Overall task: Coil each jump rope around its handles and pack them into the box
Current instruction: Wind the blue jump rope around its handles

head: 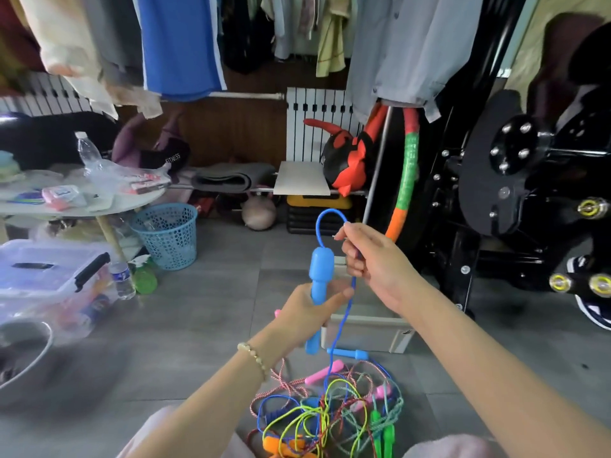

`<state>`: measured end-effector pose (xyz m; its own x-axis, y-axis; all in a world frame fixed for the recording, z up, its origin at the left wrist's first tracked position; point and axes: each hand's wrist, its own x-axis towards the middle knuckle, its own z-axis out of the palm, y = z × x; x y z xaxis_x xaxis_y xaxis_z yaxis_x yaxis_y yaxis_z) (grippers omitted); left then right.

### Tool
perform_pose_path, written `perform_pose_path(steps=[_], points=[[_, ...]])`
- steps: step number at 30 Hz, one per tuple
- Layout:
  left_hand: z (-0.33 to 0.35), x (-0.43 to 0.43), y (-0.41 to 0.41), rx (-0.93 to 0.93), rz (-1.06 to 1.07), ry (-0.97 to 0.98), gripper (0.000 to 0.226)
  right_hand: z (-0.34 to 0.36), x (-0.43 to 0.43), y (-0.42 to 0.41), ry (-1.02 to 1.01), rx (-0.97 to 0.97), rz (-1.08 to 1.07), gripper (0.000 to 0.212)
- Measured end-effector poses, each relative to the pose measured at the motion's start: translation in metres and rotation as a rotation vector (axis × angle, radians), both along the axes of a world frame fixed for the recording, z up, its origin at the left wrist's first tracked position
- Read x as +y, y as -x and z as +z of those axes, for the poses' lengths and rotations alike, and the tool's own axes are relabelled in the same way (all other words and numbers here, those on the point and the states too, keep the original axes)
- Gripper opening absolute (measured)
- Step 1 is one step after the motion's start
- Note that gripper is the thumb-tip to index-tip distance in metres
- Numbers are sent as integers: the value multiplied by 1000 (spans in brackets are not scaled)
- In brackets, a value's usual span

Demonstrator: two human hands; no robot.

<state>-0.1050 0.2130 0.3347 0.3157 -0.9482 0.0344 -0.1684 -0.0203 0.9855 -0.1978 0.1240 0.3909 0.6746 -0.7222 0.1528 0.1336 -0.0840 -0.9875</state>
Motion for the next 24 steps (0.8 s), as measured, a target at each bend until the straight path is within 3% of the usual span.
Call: perform_pose_path(steps=[5,7,9,11,13,16,18,20,22,24], points=[[25,5,-4,-52,-36,76,18,-4,-6,7,-7,-6,-123,26],[39,0,-9,63,93,141,21,-17,-2,7,-169,-66,40,39],[57,-7,-17,238,190,220,20,-34,11,10,-265,-8,213,51],[73,-12,-33,291,281,286,16,-56,23,21,-149,221,312,42],[78,-12,-53,307,393,346,15,-74,31,35,-10,396,361,20],[56,-5,-72,307,470,261,19,-81,38,47,-48,376,263,12],[27,7,-65,222,352,39,33,-68,42,44,-104,224,124,10],[1,24,-39,134,97,-133,39,-48,40,39,-80,124,-58,8],[-9,40,-5,120,-138,-158,36,-29,35,38,0,95,-182,6],[-8,48,21,155,-181,-93,23,-17,36,39,37,89,-235,9]])
